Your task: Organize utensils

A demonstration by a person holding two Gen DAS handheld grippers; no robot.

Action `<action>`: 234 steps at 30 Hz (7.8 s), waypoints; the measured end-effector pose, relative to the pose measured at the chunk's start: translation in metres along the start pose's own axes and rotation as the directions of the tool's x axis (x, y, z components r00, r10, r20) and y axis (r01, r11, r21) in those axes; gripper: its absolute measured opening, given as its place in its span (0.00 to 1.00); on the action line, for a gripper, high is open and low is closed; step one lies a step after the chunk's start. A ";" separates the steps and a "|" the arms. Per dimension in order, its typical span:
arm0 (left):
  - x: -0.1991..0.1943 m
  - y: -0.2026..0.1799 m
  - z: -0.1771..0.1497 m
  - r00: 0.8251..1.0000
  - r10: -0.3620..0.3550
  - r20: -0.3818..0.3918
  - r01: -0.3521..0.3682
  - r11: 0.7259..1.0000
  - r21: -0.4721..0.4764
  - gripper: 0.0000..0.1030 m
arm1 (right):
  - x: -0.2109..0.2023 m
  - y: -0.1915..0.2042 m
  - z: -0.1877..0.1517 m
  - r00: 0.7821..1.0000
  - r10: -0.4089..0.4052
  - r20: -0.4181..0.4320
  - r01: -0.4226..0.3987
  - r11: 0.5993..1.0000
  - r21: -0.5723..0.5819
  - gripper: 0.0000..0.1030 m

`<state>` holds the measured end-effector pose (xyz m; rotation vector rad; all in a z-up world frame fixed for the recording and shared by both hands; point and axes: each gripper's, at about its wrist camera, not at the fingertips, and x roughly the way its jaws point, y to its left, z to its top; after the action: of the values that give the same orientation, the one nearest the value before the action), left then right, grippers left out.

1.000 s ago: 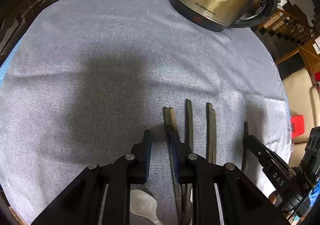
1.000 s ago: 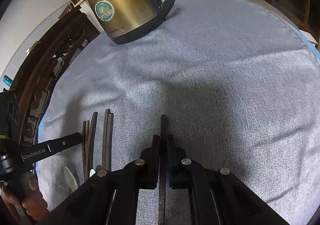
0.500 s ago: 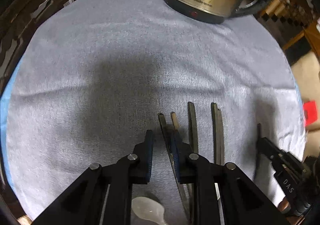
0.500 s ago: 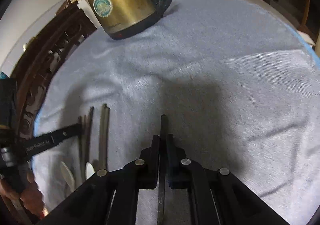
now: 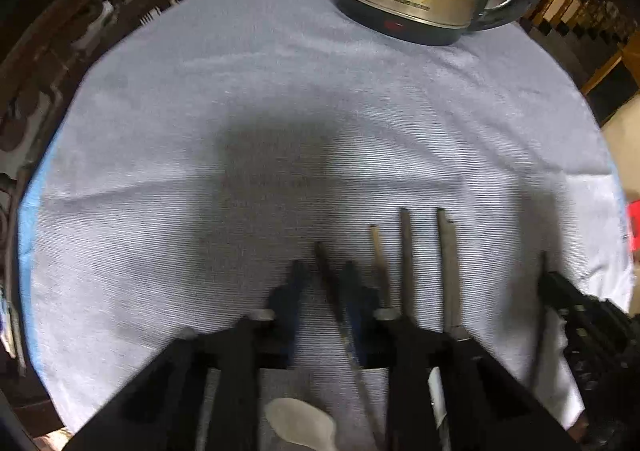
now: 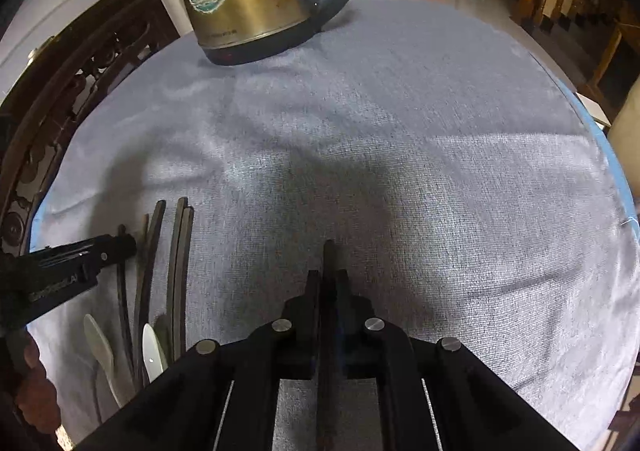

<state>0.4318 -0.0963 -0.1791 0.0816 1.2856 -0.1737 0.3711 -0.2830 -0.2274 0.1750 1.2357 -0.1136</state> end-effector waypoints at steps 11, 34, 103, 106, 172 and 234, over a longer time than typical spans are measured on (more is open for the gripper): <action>-0.094 0.034 -0.047 0.959 -0.107 0.263 0.128 0.990 -0.064 0.07 | -0.075 -0.021 -0.037 0.970 0.120 0.211 -0.133 0.990 0.047 0.07; -0.314 0.031 -0.218 0.619 -0.107 0.778 0.134 0.991 0.030 0.06 | -0.305 0.020 -0.196 0.618 0.188 0.764 -0.189 0.978 -0.088 0.07; -0.177 0.074 -0.355 0.892 -0.316 0.324 0.312 0.948 0.066 0.06 | -0.294 -0.014 -0.251 0.699 0.093 0.709 -0.190 0.980 0.059 0.09; -0.197 0.076 -0.348 0.870 -0.320 0.375 0.317 0.946 0.073 0.05 | -0.293 -0.015 -0.252 0.699 0.095 0.709 -0.195 0.979 0.061 0.09; -0.272 0.045 -0.220 0.696 -0.234 0.679 0.188 0.972 0.142 0.04 | -0.251 -0.040 -0.253 0.771 0.084 0.631 -0.205 0.971 0.121 0.09; -0.292 0.060 -0.313 0.784 -0.188 0.592 0.206 0.978 0.037 0.60 | -0.277 -0.022 -0.271 0.778 0.104 0.620 -0.186 0.980 0.070 0.22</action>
<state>0.0667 0.0364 0.0109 -0.1304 0.6591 -0.3325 0.0253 -0.2547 -0.0536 0.3175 0.5525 -0.1039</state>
